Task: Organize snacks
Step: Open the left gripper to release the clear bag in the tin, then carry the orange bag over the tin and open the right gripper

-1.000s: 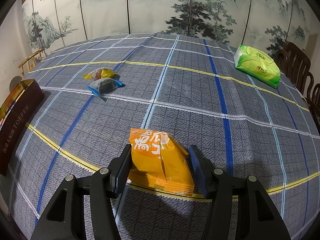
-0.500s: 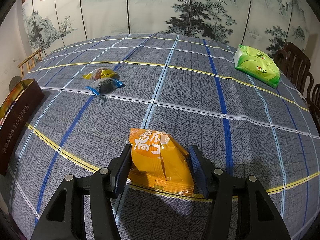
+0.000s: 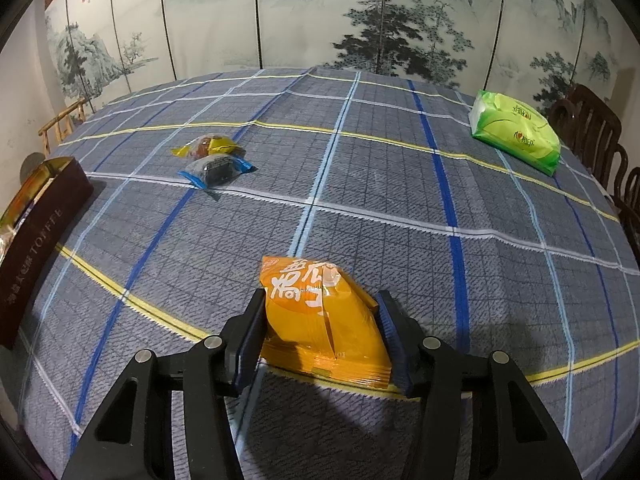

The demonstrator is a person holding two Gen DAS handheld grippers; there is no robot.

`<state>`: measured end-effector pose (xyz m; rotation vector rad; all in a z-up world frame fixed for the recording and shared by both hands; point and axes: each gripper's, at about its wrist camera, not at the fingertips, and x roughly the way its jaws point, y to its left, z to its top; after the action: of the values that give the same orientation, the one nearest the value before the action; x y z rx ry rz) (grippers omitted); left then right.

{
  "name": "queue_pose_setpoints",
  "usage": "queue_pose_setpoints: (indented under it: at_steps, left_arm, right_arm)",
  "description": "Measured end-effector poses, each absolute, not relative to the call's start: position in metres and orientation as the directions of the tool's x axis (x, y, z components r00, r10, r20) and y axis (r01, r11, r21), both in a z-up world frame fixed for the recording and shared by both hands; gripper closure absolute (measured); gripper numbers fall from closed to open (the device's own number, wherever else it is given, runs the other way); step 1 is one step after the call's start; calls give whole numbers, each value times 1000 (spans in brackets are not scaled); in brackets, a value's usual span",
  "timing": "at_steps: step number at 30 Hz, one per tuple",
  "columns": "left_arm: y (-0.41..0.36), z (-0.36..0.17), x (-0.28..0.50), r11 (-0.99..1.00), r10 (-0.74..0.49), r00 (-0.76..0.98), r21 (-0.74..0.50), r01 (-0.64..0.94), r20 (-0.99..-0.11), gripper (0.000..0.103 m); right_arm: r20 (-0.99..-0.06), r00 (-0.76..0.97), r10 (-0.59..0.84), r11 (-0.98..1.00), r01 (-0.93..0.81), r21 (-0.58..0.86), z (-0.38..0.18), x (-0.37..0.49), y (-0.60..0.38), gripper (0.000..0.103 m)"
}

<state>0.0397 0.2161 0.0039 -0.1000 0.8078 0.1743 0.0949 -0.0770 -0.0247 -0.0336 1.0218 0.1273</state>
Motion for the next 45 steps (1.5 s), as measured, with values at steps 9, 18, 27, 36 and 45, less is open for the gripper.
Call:
queue_pose_setpoints:
  at_steps: [9,18,27,36,45]
  left_arm:
    - [241,22,14,965,156,713,-49,-258,-684,27]
    - [255,8,-15,954,178,662,-38,-298,-728,22]
    - [264,10,-38,956,84,669,-130,-264,-739,4]
    - [270,12,-56,968,92,670,-92,-233,-736,1]
    - [280,3,-59,956,34,697,-181,-232,-716,1]
  right_arm:
    - [-846,514,141,985,-158,69,-11,84,-57,50]
    - [-814,523,255,961,-231,152,25,85,-15,50]
    - [-778,430,457,856,-449,255,52,102,106,50]
    - [-795,294,530,768,-563,304,31,120,229,50]
    - [-753,343,562,752,-591,291,43,121,248,34]
